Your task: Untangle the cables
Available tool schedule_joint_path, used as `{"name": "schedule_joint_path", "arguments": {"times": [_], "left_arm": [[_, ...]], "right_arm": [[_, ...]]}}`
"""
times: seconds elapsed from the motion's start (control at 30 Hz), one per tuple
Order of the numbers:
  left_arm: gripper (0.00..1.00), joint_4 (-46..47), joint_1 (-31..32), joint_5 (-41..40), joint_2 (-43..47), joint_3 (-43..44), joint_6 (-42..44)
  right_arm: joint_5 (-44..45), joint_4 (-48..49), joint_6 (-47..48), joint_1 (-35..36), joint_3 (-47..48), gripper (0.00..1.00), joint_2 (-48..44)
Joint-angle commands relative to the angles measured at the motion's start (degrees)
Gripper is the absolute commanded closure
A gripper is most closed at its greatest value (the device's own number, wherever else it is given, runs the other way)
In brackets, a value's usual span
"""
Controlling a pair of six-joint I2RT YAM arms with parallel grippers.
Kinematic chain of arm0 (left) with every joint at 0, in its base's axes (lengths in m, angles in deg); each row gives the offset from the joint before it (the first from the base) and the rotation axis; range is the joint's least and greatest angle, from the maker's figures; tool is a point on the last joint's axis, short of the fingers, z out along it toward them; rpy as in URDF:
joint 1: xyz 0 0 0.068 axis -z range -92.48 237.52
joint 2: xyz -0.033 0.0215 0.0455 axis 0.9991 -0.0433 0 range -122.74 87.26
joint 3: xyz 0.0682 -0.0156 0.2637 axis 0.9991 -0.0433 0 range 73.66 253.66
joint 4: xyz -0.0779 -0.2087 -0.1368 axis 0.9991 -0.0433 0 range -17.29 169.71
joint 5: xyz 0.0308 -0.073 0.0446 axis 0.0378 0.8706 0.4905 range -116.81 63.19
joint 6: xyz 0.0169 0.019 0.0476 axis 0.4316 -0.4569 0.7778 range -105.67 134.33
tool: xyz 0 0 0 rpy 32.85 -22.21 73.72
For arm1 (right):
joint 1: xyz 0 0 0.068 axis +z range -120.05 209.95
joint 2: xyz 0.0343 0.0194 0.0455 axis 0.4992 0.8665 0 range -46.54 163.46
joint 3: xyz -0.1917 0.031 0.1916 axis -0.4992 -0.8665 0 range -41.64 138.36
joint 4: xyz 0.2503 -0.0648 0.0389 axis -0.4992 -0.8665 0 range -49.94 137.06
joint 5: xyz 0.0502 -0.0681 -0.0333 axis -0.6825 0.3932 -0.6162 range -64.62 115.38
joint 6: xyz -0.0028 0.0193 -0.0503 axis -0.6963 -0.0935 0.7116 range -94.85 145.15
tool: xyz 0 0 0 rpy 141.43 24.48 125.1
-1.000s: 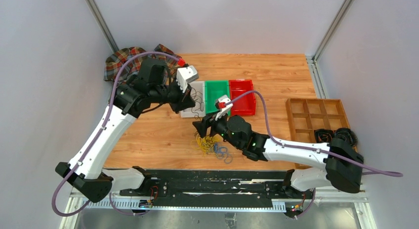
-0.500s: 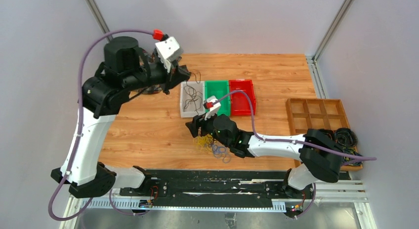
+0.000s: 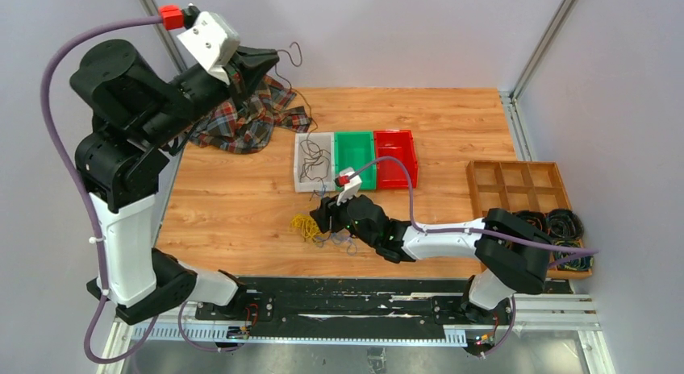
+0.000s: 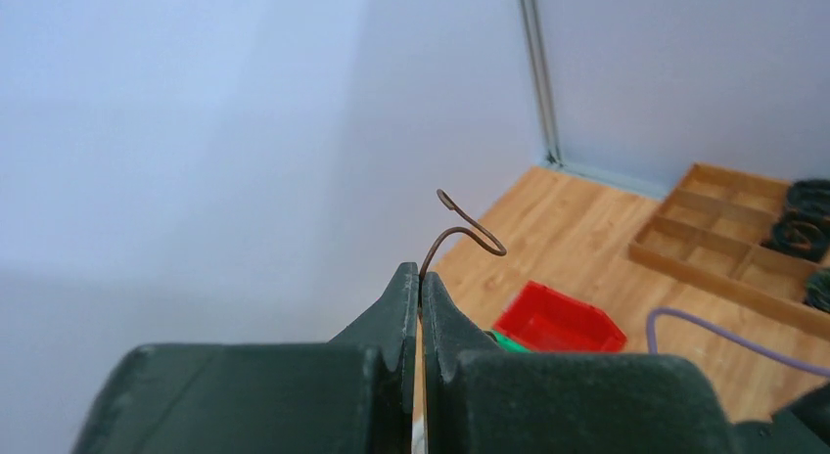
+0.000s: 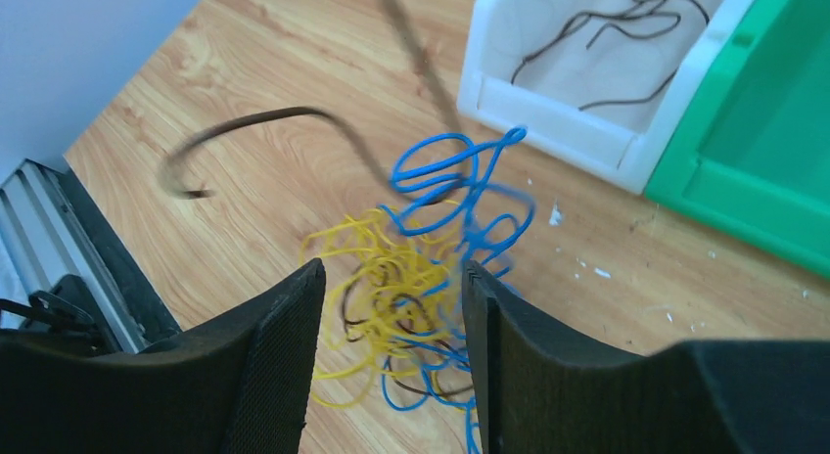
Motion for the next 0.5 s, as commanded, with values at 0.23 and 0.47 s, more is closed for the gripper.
{"name": "schedule_joint_path", "arguments": {"times": [0.23, 0.47], "left_arm": [[1.0, 23.8, 0.28, -7.12, 5.02, -3.66, 3.84], [1.0, 34.84, 0.28, -8.79, 5.68, -3.48, 5.95]], "right_arm": [[0.82, 1.44, -3.74, 0.46, -2.94, 0.44, 4.09], [0.16, 0.67, -5.03, 0.46, -3.32, 0.47, 5.73]]}}
